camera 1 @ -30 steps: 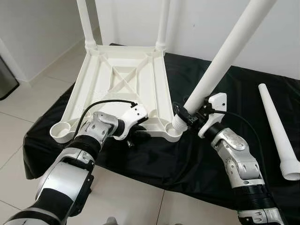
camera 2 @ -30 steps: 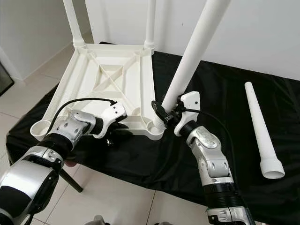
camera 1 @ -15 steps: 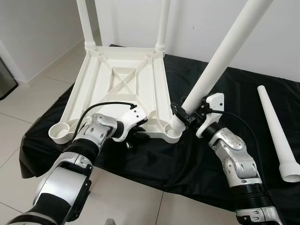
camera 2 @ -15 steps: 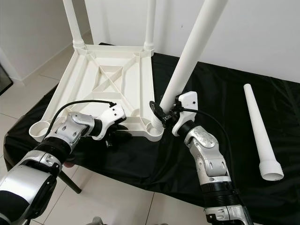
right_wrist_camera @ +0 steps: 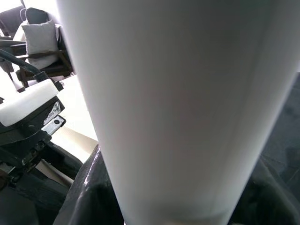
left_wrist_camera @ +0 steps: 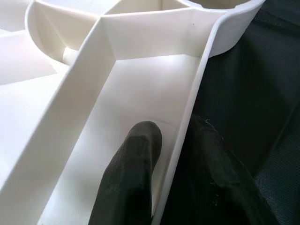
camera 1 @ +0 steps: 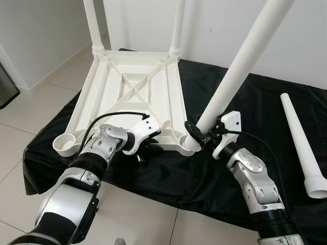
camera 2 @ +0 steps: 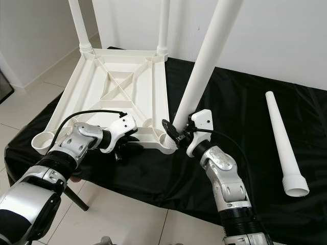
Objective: Building children table
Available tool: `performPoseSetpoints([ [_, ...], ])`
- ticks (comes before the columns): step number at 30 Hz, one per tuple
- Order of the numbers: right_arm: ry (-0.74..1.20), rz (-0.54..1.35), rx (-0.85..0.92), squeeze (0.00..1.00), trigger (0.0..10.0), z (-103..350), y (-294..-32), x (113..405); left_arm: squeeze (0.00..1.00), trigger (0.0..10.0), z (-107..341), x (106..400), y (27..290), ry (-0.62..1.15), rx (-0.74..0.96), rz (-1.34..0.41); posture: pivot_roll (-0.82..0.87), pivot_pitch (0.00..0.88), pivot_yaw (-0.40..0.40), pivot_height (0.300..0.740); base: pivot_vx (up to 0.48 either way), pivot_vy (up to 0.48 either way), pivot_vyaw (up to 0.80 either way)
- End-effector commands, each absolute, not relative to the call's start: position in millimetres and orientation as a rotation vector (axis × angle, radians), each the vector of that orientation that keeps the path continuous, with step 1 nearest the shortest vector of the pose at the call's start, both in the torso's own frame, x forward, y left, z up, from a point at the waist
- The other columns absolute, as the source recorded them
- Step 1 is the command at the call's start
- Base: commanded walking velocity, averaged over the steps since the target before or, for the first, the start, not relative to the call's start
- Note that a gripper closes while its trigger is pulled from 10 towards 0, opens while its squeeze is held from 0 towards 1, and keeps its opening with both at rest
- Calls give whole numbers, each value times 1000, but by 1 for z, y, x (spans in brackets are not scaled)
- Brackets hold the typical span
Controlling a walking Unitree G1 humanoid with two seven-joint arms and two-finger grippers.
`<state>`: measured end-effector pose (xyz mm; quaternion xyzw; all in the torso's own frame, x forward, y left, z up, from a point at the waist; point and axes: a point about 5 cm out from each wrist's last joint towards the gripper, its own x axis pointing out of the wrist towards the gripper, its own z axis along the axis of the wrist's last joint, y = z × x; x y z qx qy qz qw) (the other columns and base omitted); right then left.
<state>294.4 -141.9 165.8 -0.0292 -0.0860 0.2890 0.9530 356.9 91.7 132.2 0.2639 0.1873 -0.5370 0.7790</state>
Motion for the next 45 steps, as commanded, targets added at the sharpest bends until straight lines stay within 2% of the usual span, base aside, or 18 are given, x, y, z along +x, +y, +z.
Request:
performPoseSetpoints([
  [1,-130,595,-67,0,10000,156,-140,292,0,10000,132,363,95,335,650,-981,-35,18,-9,740,0,0,0],
  [8,-152,623,-76,0,10000,164,-138,295,0,10000,122,354,85,297,676,-993,-33,23,-9,740,0,0,0],
  [22,-118,654,-138,0,10000,165,-137,308,0,10000,128,356,79,258,690,-965,-29,25,-9,740,0,0,0],
  [28,-135,627,-108,0,10000,168,-140,311,0,10000,124,350,79,260,698,-992,-25,26,-8,740,0,0,0],
  [36,-308,556,53,0,10000,189,-151,308,0,10000,113,338,76,274,708,-1067,-29,31,-6,740,0,0,0],
  [45,-274,520,40,0,10000,182,-155,310,0,10000,111,332,74,265,730,-1116,-29,29,-5,740,0,0,0],
])
